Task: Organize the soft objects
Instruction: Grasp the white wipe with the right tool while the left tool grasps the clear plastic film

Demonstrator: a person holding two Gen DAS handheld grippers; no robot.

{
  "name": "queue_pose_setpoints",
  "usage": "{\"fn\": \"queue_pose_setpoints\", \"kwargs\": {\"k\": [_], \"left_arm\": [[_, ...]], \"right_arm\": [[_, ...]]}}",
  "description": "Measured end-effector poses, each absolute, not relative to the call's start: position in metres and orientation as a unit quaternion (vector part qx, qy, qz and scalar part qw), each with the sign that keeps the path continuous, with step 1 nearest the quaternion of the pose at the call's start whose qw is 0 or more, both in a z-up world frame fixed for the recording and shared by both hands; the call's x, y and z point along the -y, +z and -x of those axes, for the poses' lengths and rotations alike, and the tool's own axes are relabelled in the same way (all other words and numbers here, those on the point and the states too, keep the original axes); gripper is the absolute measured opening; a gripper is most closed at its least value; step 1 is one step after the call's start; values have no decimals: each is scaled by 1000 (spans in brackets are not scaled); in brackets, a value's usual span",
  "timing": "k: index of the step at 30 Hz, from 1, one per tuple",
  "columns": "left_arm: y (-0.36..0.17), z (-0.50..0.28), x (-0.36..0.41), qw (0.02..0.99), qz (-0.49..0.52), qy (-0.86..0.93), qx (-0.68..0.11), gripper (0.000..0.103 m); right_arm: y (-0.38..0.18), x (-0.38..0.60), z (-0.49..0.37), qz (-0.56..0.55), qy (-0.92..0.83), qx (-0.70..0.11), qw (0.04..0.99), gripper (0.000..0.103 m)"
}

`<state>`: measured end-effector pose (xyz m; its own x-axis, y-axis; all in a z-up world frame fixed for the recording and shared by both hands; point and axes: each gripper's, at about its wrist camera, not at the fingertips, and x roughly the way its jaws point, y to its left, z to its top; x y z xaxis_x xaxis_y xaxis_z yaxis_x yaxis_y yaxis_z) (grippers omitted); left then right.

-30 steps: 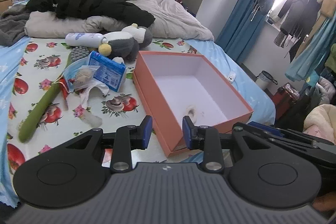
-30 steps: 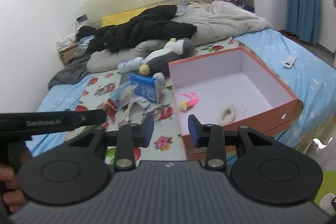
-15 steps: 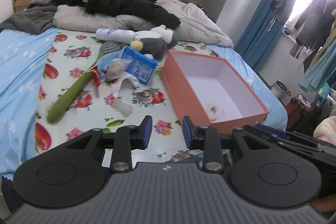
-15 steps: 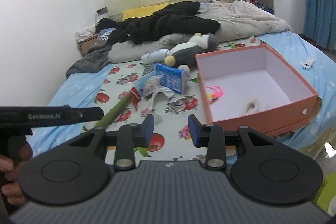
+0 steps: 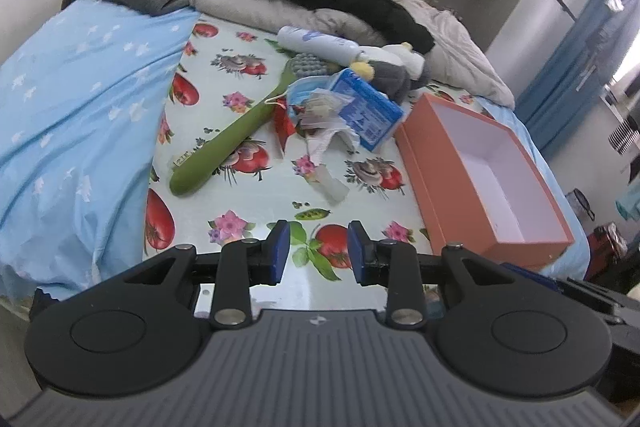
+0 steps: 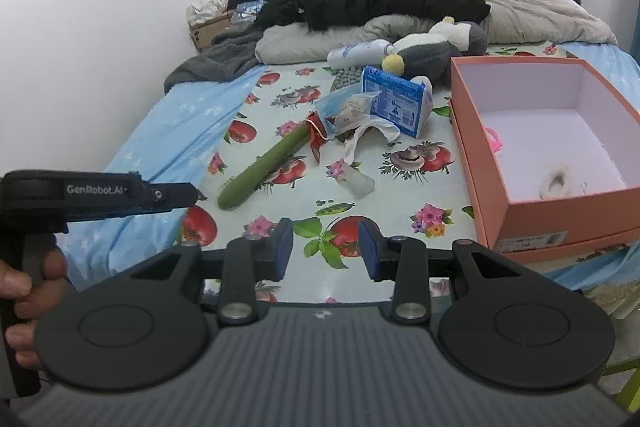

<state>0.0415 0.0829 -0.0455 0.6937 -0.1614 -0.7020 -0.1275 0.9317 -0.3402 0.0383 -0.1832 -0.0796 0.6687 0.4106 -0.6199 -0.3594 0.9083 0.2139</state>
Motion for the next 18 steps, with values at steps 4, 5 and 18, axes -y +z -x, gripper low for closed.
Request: {"fn": "queue_pose_setpoints", "kwargs": {"k": [4,5,18], "left_arm": [[-59,-71,-83,894,198,-11,-401,42],[-64,-79,-83,892,202,-12,-405,45],[-151,-194,-83,843,285,-38,-455,48]], "right_arm": [[-87,181,-65,-38,200,-361,910,39],[-89,182,-72,-41,196,-366,909,39],[-130,171,-215,-107,204,-431,872,39]]}}
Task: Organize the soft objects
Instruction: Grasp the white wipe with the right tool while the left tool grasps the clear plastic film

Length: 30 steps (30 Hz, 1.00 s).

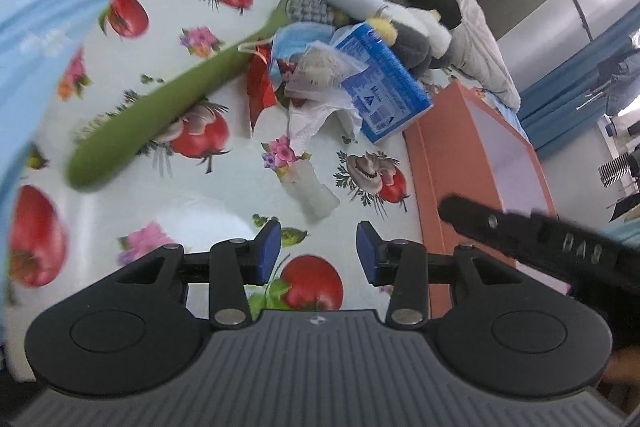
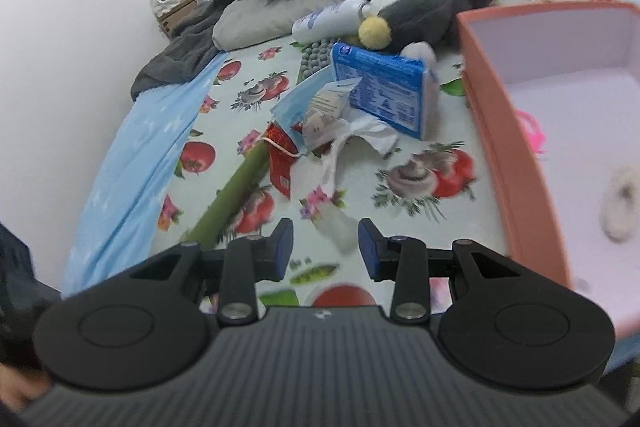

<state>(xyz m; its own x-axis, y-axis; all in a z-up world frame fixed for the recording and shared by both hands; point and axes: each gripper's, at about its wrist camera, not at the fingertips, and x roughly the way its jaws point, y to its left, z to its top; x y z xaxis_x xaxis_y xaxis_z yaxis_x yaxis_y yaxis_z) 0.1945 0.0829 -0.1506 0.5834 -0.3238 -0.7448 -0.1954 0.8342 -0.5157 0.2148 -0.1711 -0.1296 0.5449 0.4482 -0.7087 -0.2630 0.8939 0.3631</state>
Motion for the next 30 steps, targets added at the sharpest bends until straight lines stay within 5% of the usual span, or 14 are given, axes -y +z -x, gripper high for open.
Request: {"fn": "queue_pose_setpoints", "kwargs": {"k": [18,24,27,30], "left_arm": [[-236,-284,-75,784,365,-39,-501,46],[-245,-292,-61,773,350,-50,-527,26],[-243,-293,-55,780,338,-48,-525,22],[-240,-292,-56,783,333,-45,-523,20]], "right_arm": [[-225,129,-370,-152,250,-517,805,29],[-240,123,-389,-182,263,-527,787,19],[-249,122,-396,-193,254,-541,778,5],[-245,123,-395,-194,258,-536,780,5]]}}
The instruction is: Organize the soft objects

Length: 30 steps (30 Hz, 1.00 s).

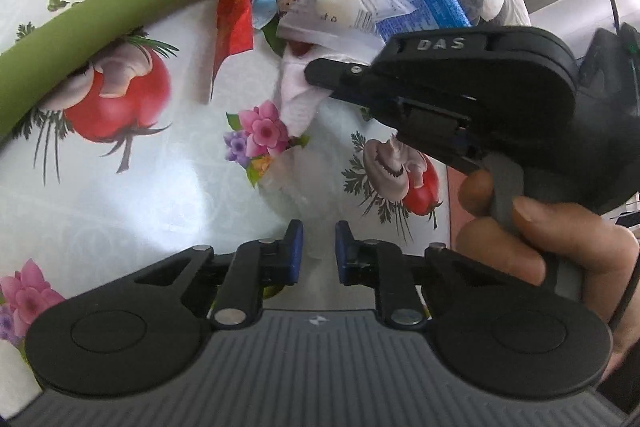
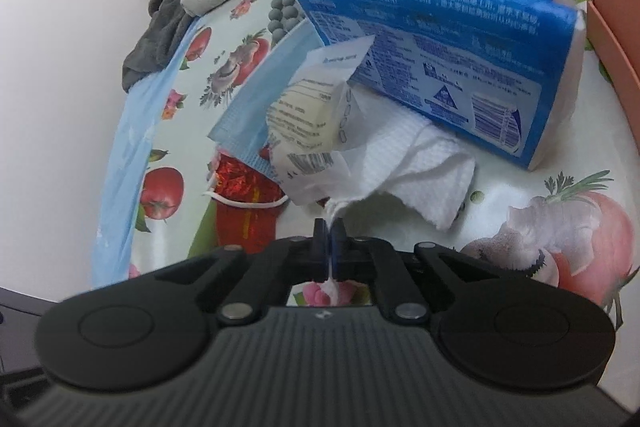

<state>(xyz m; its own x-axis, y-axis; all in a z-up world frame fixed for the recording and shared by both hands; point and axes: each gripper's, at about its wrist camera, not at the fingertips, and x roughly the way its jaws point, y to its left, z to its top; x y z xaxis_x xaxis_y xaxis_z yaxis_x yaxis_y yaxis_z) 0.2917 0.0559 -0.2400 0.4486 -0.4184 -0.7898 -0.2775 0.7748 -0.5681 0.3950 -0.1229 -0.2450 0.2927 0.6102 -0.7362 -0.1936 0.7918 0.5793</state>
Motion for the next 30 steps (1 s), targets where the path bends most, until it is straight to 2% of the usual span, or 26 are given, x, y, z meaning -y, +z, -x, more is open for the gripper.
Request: {"fn": "queue_pose_setpoints", "kwargs": {"k": [10,30], "left_arm": [[-218,-256,-72,794,323,-32,-513,19],[-192,-165,-84,816,271,-14,-511,19]], "right_arm": [[-222,142,-365,-193,248,-529,788,5],[-218,176,-222,-145,208,-533,807,5]]}}
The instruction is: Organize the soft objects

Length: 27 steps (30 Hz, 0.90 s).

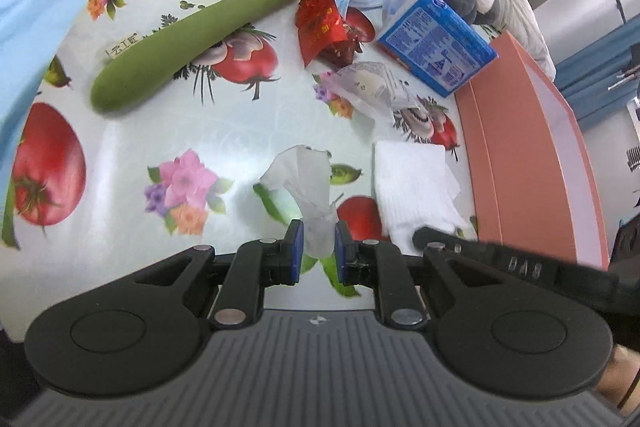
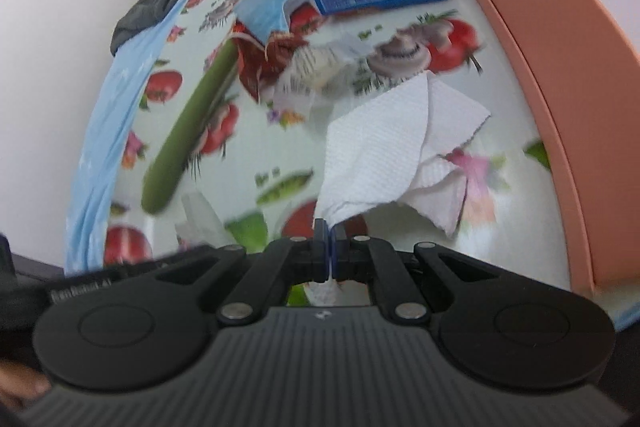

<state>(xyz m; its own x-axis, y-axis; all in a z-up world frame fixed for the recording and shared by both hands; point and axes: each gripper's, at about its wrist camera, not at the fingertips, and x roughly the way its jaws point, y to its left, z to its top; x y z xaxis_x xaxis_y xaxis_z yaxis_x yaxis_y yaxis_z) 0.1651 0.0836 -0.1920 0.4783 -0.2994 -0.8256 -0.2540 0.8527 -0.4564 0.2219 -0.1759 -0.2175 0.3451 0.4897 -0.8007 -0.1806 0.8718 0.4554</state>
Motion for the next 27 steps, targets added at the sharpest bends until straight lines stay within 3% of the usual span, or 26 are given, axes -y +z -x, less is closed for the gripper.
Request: {"fn": "queue_pose_setpoints", "kwargs": {"k": [7,8,11,12,20,27], "left_arm": [[-191,-150,-78,819,254,-13,-514,19],[-190,-149,-78,820,252,-13,-514,19],[-188,-148,-77,822,247,-13,-513,19],[-186,-147,-76,823,245,-13,-513,19],[-179,-146,-69,829,225,-7,-511,20],[-172,-145,-63,834,212,-8,-510,20]], "right_arm": [[-217,189,-188,-139,189,-542,807,9],[-214,190,-184,-137,184,-545,806,15],[-202,193,-173,-132,186,-534,814,49],[-198,195,-169,-131,187,-527,818,53],[-186,191,-169,-62,194,-474,857,57],[-214,170,-196,10,188,-473,861,57]]}}
